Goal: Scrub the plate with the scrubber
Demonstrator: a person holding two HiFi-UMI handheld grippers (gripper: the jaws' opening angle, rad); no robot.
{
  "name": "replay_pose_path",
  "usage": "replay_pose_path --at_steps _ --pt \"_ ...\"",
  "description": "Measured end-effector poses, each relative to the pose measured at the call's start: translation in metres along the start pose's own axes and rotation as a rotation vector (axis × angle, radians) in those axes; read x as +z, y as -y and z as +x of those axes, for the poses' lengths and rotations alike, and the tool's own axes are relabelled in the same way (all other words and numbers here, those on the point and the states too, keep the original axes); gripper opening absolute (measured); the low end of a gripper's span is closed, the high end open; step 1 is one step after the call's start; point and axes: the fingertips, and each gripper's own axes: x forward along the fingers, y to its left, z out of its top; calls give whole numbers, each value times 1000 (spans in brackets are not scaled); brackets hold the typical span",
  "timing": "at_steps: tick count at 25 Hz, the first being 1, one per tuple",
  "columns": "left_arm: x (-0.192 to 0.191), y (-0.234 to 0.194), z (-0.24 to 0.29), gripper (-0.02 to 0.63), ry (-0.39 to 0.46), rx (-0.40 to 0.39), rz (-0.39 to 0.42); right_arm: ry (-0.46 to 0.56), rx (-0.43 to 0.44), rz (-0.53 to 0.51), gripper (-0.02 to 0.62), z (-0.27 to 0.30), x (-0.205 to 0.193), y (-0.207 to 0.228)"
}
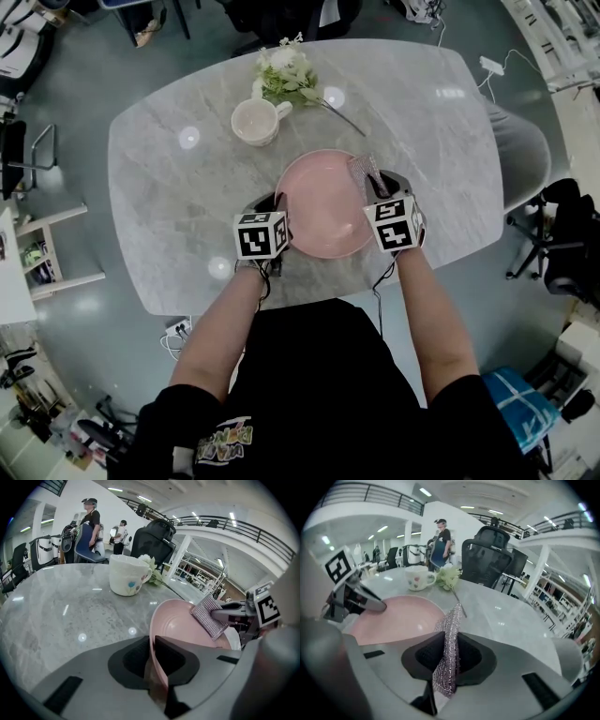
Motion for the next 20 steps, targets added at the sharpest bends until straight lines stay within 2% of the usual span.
replay_pose_path --at_steps 3,6,10,14,20 --pt "7 0 -3 55 36 4 41 60 43 118 77 -9 3 3" --pt "16 2 -10 83 93 13 83 107 82 201 77 -18 4 4" --pt "25 2 -27 84 159 53 109 163 122 285 77 -34 6 3" --pt "30 10 -47 43 222 51 89 221 148 298 75 -59 12 -1" --pt "32 49 -91 18 320 -20 93 314 183 280 75 -107 20 -9"
